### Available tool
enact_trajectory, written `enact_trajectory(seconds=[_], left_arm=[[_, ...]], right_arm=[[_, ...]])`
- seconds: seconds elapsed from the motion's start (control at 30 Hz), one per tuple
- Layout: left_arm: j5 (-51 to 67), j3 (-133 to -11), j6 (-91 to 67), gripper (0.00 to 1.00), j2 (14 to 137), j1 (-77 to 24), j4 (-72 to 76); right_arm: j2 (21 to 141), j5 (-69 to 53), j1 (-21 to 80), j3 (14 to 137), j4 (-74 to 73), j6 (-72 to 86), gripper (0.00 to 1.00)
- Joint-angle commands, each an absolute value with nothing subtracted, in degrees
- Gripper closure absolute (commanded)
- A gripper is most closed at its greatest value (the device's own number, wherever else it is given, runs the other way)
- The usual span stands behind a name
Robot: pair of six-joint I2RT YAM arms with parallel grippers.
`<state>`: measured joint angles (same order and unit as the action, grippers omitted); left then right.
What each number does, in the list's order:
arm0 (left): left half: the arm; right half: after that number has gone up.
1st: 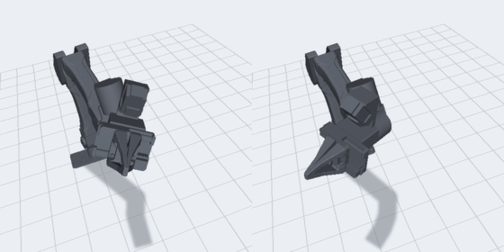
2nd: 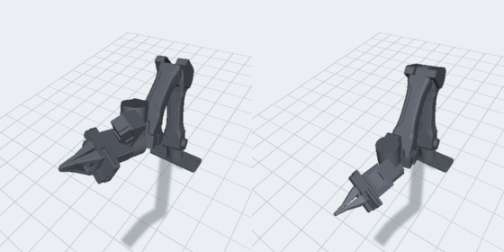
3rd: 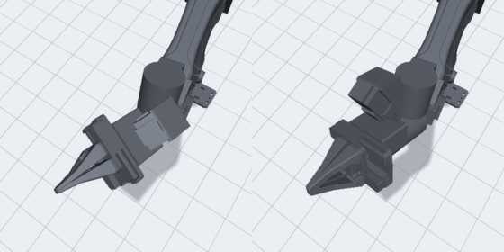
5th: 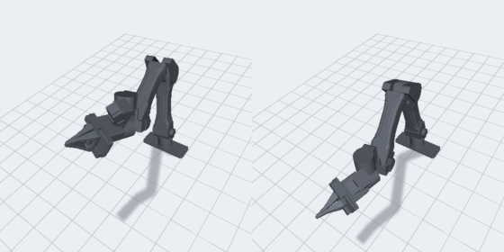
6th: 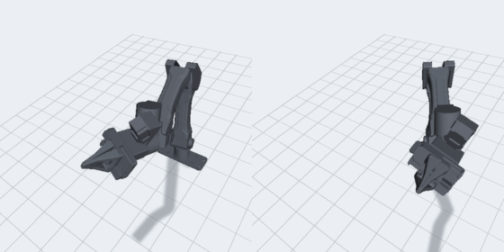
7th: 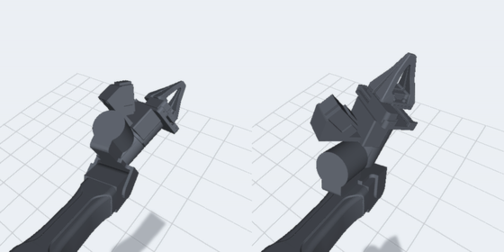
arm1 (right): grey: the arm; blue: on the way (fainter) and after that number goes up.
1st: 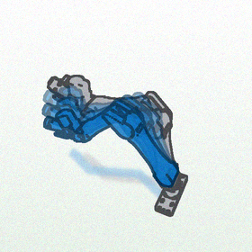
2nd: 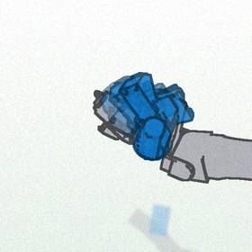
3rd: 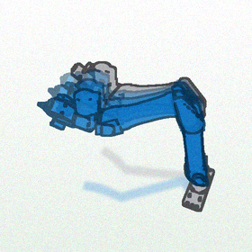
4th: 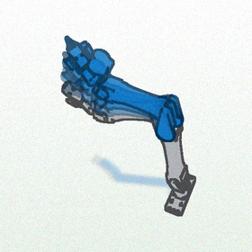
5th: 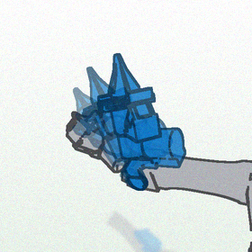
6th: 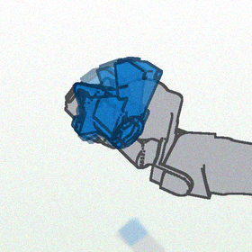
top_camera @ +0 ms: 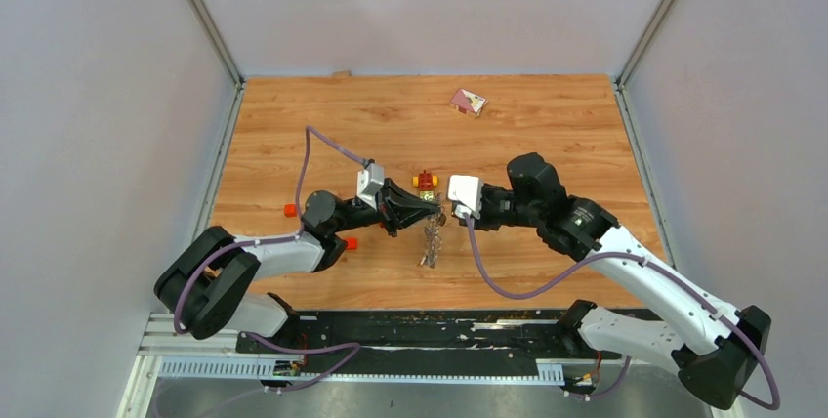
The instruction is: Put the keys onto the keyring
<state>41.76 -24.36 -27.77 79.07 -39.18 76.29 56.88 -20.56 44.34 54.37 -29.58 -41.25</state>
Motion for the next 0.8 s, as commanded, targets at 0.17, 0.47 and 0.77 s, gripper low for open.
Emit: enact_trajectory(seconds=[0.17,0.47,0.77], left_arm=[[44.6,-27.0,-25.2,1.0,78.7,-39.0,83.5],[45.3,-26.8,-24.6,1.0,78.9,-39.5,83.5],[45.5,-26.6,-25.8,1.0,79.0,-39.5,85.4]], right_arm=[[61.1,-40.0,38.7,58.9,-30.5,-35.2,0.68],[63.5,-44.8,38.0,61.1,-31.8,-35.2,0.69],[64.8,-46.6,37.9,58.0,-32.6,-37.1,0.63]])
